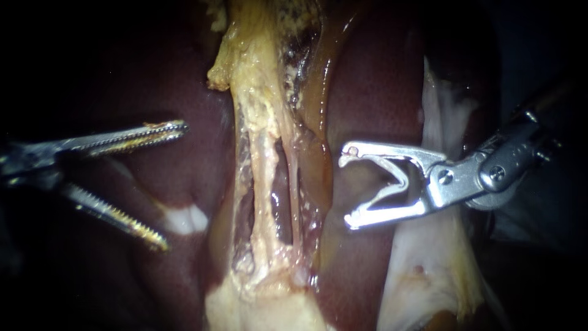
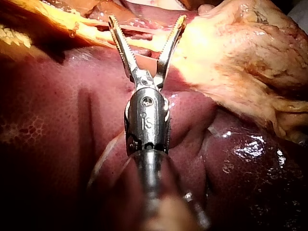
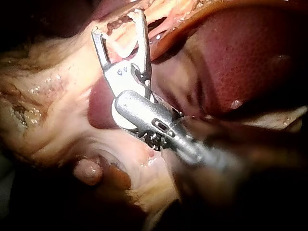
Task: Grabbing gallbladder
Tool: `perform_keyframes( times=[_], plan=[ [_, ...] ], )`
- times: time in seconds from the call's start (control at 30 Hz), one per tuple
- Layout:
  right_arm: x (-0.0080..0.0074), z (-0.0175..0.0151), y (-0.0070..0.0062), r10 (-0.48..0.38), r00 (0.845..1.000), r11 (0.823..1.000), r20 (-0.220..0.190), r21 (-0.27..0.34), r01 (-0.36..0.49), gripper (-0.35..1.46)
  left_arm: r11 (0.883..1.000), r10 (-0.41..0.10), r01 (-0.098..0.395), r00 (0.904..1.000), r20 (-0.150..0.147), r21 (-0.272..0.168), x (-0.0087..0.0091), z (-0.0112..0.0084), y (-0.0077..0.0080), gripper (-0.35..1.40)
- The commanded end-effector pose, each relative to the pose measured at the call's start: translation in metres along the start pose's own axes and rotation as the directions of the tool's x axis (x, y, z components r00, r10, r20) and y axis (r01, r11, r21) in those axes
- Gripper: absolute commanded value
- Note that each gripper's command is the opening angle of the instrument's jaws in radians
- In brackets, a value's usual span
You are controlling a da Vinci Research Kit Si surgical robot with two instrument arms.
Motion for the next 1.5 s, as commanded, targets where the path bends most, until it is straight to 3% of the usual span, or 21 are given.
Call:
perform_keyframes(
  times=[0.03,0.17,0.3,0.43,0.6,0.83,1.0,1.03,1.13,1.2,1.23,1.27,1.3,1.37,1.5],
  plan=[
    [0.0000,0.0000,0.0000,0.000,1.000,1.000,0.000,0.000,0.000,0.60,1.000,0.006,-0.006,1.0000,0.000,-0.003,0.0000,0.0000,0.0000,1.01],
    [0.0000,0.0000,-0.0001,0.000,1.000,1.000,-0.002,0.003,0.000,0.60,0.998,-0.052,0.052,0.9986,-0.005,-0.048,-0.0003,0.0002,0.0008,1.01],
    [0.0001,-0.0001,-0.0002,-0.001,1.000,1.000,-0.002,0.005,0.001,0.60,0.977,-0.139,0.137,0.9903,-0.002,-0.164,-0.0012,0.0007,0.0029,0.99],
    [0.0001,-0.0002,-0.0003,-0.001,1.000,1.000,-0.002,0.005,0.001,0.60,0.933,-0.241,0.238,0.9702,0.021,-0.270,-0.0024,0.0018,0.0062,0.96],
    [0.0000,-0.0003,-0.0003,-0.001,1.000,1.000,-0.003,0.006,0.001,0.60,0.881,-0.327,0.324,0.9438,0.051,-0.346,-0.0031,0.0030,0.0092,0.89],
    [0.0001,-0.0003,-0.0003,-0.001,1.000,1.000,-0.003,0.006,0.001,0.60,0.839,-0.400,0.404,0.9122,0.090,-0.365,-0.0018,0.0050,0.0108,0.83],
    [0.0002,-0.0004,-0.0005,-0.002,1.000,1.000,-0.003,0.007,0.002,0.60,0.818,-0.438,0.442,0.8936,0.100,-0.368,-0.0011,0.0060,0.0107,0.71],
    [0.0002,-0.0004,-0.0005,-0.002,1.000,1.000,-0.003,0.007,0.002,0.59,0.810,-0.454,0.456,0.8858,0.098,-0.369,-0.0010,0.0061,0.0107,0.68],
    [0.0002,-0.0005,-0.0005,-0.002,1.000,1.000,-0.003,0.008,0.002,0.59,0.798,-0.476,0.472,0.8750,0.088,-0.375,-0.0005,0.0061,0.0107,0.51],
    [0.0002,-0.0005,-0.0005,-0.002,1.000,1.000,-0.004,0.008,0.002,0.59,0.792,-0.487,0.479,0.8695,0.081,-0.377,-0.0001,0.0060,0.0107,0.26],
    [0.0002,-0.0005,-0.0005,-0.002,1.000,1.000,-0.004,0.008,0.002,0.59,0.789,-0.493,0.483,0.8665,0.078,-0.379,0.0000,0.0059,0.0107,0.09],
    [0.0003,-0.0005,-0.0005,-0.002,1.000,1.000,-0.004,0.008,0.002,0.59,0.786,-0.499,0.486,0.8635,0.072,-0.380,0.0002,0.0057,0.0107,-0.26],
    [0.0003,-0.0005,-0.0005,-0.002,1.000,1.000,-0.004,0.008,0.002,0.59,0.784,-0.505,0.490,0.8604,0.069,-0.382,0.0003,0.0056,0.0107,-0.35],
    [0.0003,-0.0005,-0.0005,-0.002,1.000,1.000,-0.004,0.008,0.002,0.59,0.771,-0.526,0.509,0.8478,0.066,-0.383,0.0004,0.0052,0.0107,-0.35],
    [0.0003,-0.0005,-0.0005,-0.001,1.000,1.000,-0.004,0.008,0.001,0.59,0.756,-0.549,0.526,0.8336,0.060,-0.389,0.0004,0.0049,0.0106,-0.35]
  ],
)
